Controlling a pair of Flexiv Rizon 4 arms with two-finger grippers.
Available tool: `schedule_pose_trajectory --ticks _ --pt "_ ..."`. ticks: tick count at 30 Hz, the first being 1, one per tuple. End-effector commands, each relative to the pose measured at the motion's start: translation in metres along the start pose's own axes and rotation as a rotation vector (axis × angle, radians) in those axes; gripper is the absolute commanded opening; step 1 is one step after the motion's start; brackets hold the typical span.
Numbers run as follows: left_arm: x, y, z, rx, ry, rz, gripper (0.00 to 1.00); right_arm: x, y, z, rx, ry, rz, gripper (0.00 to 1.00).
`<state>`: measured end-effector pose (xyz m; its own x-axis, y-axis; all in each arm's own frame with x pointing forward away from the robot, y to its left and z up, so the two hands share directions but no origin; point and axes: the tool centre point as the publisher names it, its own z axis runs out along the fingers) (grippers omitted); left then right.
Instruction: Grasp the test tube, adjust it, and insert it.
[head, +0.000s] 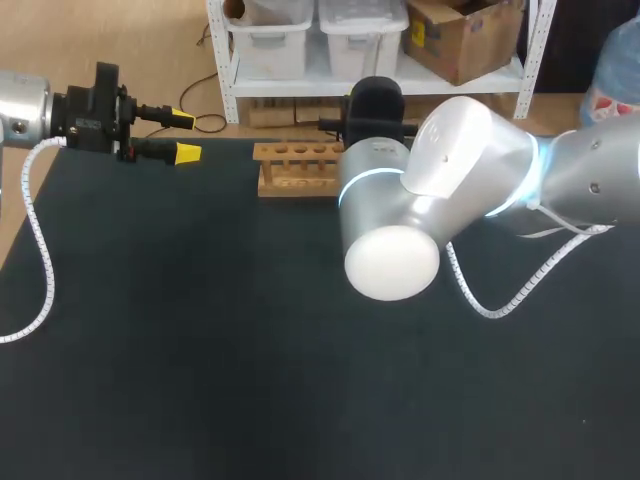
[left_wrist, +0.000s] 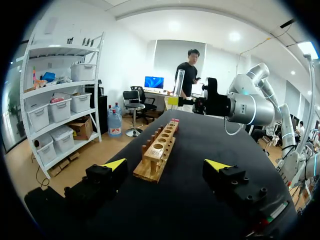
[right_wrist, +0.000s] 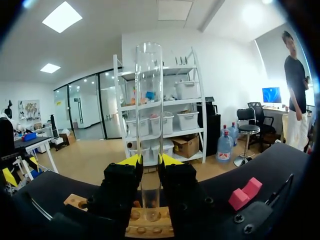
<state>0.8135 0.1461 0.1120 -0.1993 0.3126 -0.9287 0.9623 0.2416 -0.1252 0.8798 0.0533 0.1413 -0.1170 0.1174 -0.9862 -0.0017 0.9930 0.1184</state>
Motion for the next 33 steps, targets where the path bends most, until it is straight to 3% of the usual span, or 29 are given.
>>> schedule_pose_trajectory --ticks 1,33 --pt "0.001 0.000 0.000 -0.001 -0.003 0.003 1.00 0.002 -0.002 0.001 -0.007 0.002 0.002 0.00" --pt "0.001 0.000 0.000 -0.001 -0.003 0.003 1.00 0.062 -0.002 0.017 -0.062 0.094 -0.016 0.00"
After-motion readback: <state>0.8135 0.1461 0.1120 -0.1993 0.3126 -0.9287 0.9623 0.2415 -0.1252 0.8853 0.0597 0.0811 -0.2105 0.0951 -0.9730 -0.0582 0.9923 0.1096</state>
